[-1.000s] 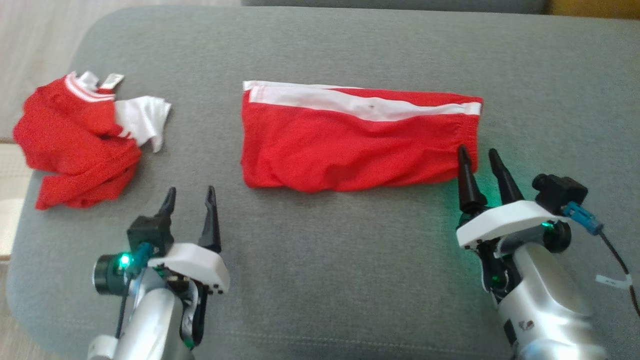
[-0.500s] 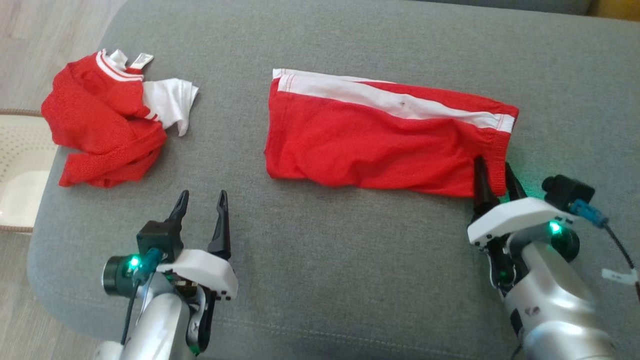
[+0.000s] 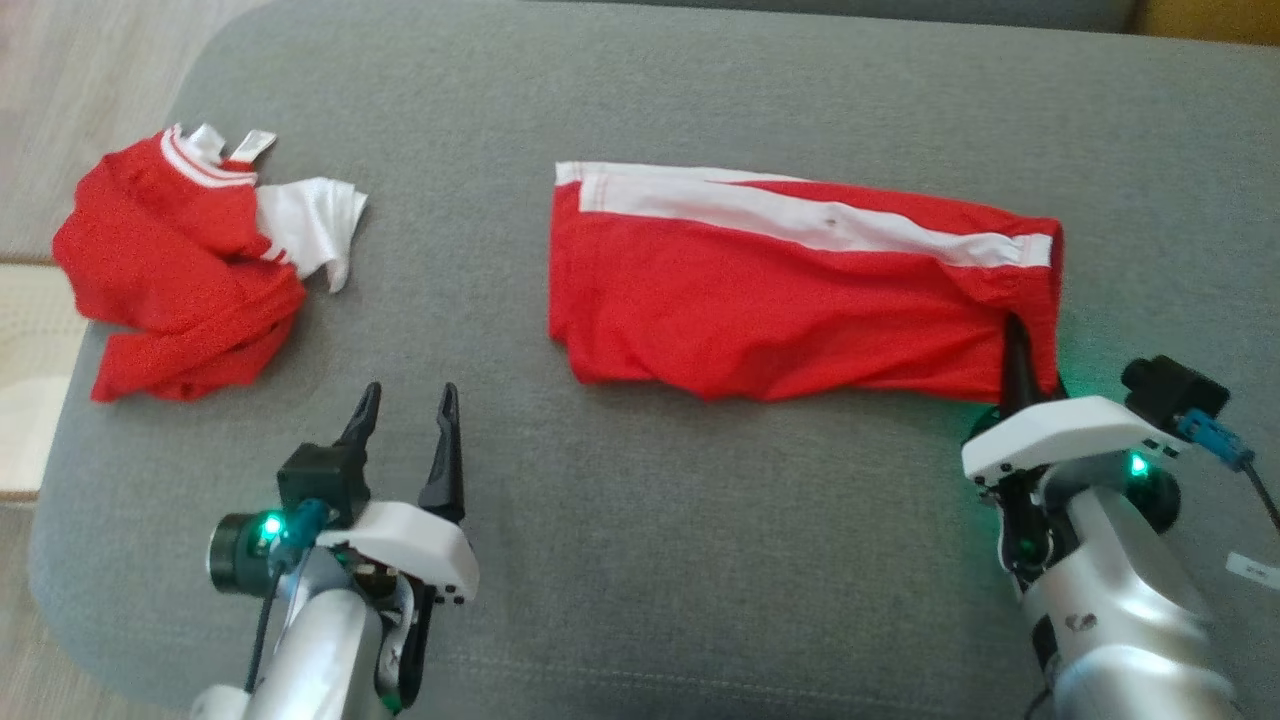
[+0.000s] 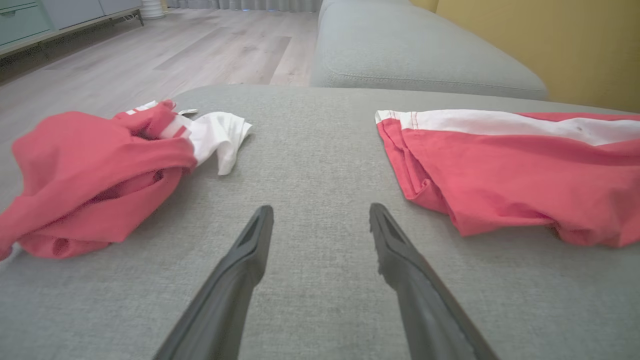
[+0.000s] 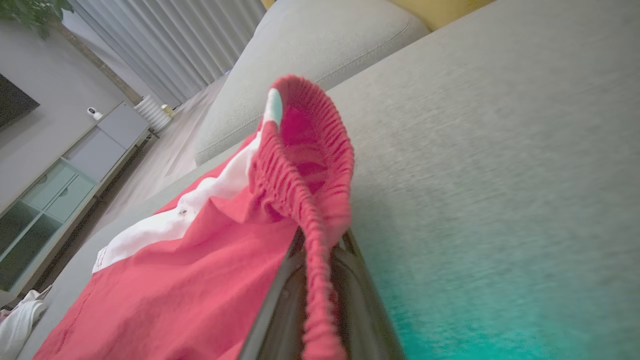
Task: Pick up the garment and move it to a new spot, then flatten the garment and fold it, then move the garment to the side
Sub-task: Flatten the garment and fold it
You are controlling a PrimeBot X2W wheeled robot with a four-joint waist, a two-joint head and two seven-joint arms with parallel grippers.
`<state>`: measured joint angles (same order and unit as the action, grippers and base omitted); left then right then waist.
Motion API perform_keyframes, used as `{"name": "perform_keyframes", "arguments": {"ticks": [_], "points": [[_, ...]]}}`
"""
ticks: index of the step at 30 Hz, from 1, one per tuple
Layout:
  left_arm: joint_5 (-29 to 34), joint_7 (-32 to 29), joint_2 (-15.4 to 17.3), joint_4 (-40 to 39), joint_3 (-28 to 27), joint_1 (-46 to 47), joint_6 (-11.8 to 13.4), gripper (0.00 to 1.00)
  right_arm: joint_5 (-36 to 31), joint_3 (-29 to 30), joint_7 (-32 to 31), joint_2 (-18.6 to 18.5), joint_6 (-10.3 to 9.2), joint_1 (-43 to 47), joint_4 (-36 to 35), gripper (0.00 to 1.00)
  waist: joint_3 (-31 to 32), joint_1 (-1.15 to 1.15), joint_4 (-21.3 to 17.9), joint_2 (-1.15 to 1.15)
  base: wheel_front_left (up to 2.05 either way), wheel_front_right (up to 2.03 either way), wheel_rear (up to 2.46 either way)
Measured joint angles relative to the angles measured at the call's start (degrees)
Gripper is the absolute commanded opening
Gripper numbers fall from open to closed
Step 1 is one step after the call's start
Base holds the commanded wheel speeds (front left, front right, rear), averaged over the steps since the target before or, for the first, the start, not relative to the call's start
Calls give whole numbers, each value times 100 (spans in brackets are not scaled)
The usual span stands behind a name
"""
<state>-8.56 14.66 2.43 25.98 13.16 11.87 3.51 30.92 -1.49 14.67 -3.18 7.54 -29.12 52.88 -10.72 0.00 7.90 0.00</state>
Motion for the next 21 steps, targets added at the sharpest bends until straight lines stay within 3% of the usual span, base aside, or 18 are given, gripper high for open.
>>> {"name": "perform_keyframes", "arguments": {"ticks": [6,12,17,21], "points": [[-129,0,0,-23,280,-132,24,100,-388,80,-3,-5,0,157,-378,0,120,0,-212,0,0,0,0],[-324,0,1,-26,604,-188,107,100,-179,-778,-3,-14,0,108,-881,0,189,0,-179,0,0,0,0],[-377,0,2,-48,872,-190,158,100,269,-1813,-10,-32,0,-108,-1167,0,239,0,91,0,0,0,0],[-446,0,2,-115,1027,-190,201,100,409,-2182,-40,-36,0,-224,-1127,0,256,0,338,0,0,0,0]]}}
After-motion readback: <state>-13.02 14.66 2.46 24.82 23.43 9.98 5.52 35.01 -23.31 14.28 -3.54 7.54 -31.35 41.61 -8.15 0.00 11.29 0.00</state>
